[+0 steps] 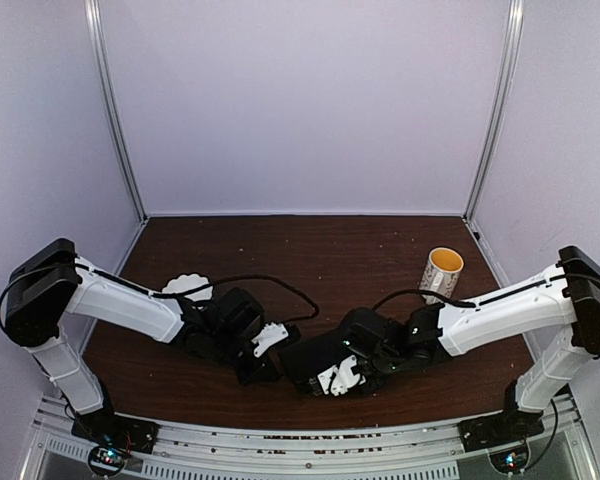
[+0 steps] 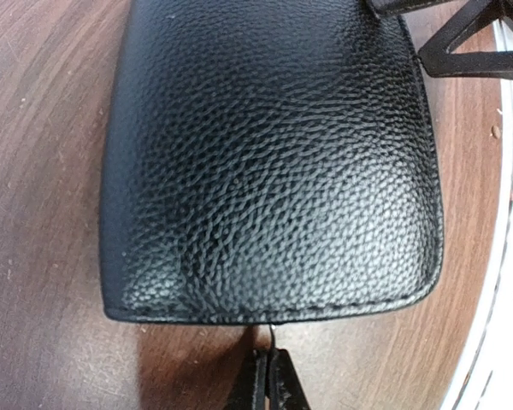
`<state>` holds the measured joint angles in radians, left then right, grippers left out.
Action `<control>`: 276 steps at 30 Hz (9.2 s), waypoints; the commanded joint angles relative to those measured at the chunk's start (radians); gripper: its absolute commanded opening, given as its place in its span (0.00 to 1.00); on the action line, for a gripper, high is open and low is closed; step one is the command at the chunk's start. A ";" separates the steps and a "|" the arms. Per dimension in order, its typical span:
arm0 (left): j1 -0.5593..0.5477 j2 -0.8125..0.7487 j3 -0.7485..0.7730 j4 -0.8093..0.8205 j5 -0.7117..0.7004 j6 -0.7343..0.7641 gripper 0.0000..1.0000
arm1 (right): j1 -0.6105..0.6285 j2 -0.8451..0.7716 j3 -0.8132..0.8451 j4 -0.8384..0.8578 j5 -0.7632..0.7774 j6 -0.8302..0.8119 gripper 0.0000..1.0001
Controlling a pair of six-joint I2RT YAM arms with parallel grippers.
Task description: Sort the hair-cutting tools
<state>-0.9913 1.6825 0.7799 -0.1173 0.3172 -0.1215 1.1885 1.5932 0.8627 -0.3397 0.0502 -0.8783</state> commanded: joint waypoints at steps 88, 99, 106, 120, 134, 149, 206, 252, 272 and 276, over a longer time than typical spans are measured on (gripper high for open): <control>-0.120 -0.112 0.162 -0.059 -0.289 0.159 0.45 | -0.423 -0.109 0.069 -0.183 -0.354 0.446 0.52; -0.132 -0.150 0.091 0.005 -0.288 0.080 0.46 | -0.416 0.205 0.324 -0.274 -0.491 0.510 0.51; -0.133 -0.183 0.016 0.009 -0.319 0.056 0.45 | -0.378 0.391 0.540 -0.326 -0.484 0.496 0.49; -0.133 -0.196 0.002 -0.025 -0.400 0.068 0.46 | -0.372 0.148 0.366 -0.245 -0.360 0.516 0.52; -0.133 0.017 0.059 0.078 -0.314 0.153 0.45 | -0.293 -0.064 0.003 0.025 -0.460 0.628 0.52; -0.098 0.080 0.073 0.197 -0.324 0.031 0.36 | -0.246 0.095 0.036 0.131 -0.508 0.743 0.51; -0.166 -0.109 -0.090 0.304 -0.464 0.156 0.44 | -0.206 0.060 0.031 0.196 -0.318 0.816 0.00; -0.309 0.040 0.040 0.269 -0.543 0.393 0.00 | -0.308 0.150 0.175 0.048 -0.300 0.680 0.00; -0.342 -0.071 -0.075 0.208 -0.559 0.306 0.00 | -0.522 0.433 0.574 -0.072 -0.174 0.572 0.00; -0.342 -0.130 -0.130 0.167 -0.715 0.185 0.12 | -0.525 0.345 0.463 -0.067 -0.252 0.579 0.00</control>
<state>-1.3193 1.6165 0.7177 0.1474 -0.2932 0.2157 0.7010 2.0357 1.3983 -0.4271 -0.2146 -0.3000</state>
